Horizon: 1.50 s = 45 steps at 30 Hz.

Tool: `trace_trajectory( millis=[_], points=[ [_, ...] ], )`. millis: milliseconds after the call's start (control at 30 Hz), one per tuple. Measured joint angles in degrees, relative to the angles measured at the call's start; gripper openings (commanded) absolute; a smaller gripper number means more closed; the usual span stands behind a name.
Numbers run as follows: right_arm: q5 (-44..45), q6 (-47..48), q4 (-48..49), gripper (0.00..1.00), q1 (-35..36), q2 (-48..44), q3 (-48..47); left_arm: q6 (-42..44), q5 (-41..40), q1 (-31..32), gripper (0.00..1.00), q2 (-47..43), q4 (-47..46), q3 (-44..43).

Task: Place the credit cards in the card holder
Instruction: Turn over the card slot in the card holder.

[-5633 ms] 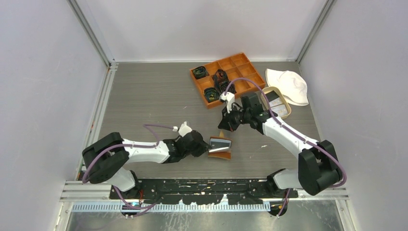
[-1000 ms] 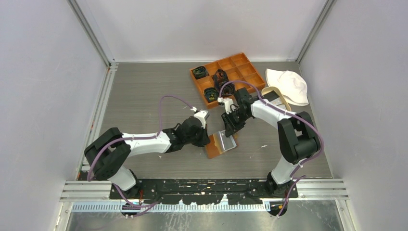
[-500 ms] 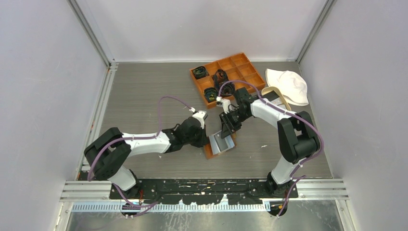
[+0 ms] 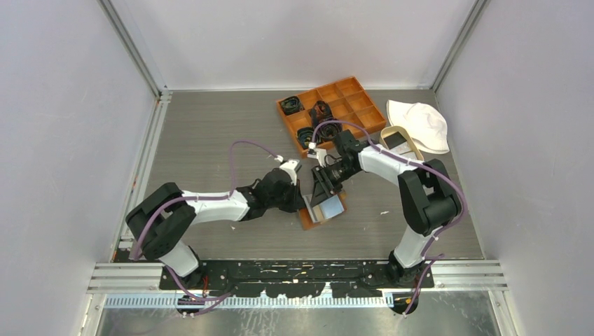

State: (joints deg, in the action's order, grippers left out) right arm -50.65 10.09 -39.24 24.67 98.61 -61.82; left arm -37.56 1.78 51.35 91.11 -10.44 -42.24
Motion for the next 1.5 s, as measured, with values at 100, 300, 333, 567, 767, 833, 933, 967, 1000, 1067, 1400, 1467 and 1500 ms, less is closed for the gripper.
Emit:
trace_trajectory(
  millis=[100,300,333,567,767,833,933,967,1000,1067,1400,1467,1500],
  points=[
    [-0.6,-0.5,0.3,0.42,0.4,0.7,0.0,-0.5,0.7,-0.4,0.0,0.3,-0.7,0.3],
    [-0.8,-1.1,0.5,0.4,0.6,1.7,0.0,-1.1,2.0,-1.3,0.0,0.6,-1.9,0.9],
    [-0.6,-1.0,0.5,0.38,0.6,1.7,0.0,-1.1,2.2,-1.4,0.0,0.7,-2.1,1.0],
    [3.4,-0.2,1.0,0.23,0.6,1.3,0.0,-1.0,3.3,-2.1,0.03,0.7,-2.6,1.4],
    [9.2,0.2,2.3,0.2,1.3,1.0,0.7,-0.8,3.6,-3.0,0.36,0.7,-1.4,1.3],
    [10.7,0.1,2.4,0.19,2.0,1.1,0.7,-0.7,3.1,-3.2,0.44,0.3,0.1,1.3],
    [12.6,0.1,2.8,0.19,3.8,1.2,0.7,-0.3,1.5,-3.4,0.48,-2.3,3.6,1.3],
    [13.2,0.0,2.8,0.19,4.3,1.3,0.7,0.2,0.6,-3.5,0.48,-4.1,5.3,1.3],
    [13.6,0.0,2.8,0.2,4.7,1.4,0.7,0.5,-0.3,-3.5,0.48,-6.1,6.7,1.3],
    [14.4,-0.1,2.8,0.19,5.4,1.8,0.7,1.0,-1.9,-3.5,0.48,-10.5,9.2,1.4],
    [16.6,0.0,2.1,0.2,5.9,2.6,-0.3,-0.1,5.4,-3.6,0.44,-25.6,2.1,9.3],
    [17.0,0.6,1.8,0.2,5.3,1.3,-0.4,-1.4,8.0,-3.6,0.43,-23.8,-1.2,10.2],
    [17.1,1.0,1.4,0.2,4.8,0.1,-0.4,-2.1,9.2,-3.6,0.42,-22.4,-2.9,10.4]
  ],
)
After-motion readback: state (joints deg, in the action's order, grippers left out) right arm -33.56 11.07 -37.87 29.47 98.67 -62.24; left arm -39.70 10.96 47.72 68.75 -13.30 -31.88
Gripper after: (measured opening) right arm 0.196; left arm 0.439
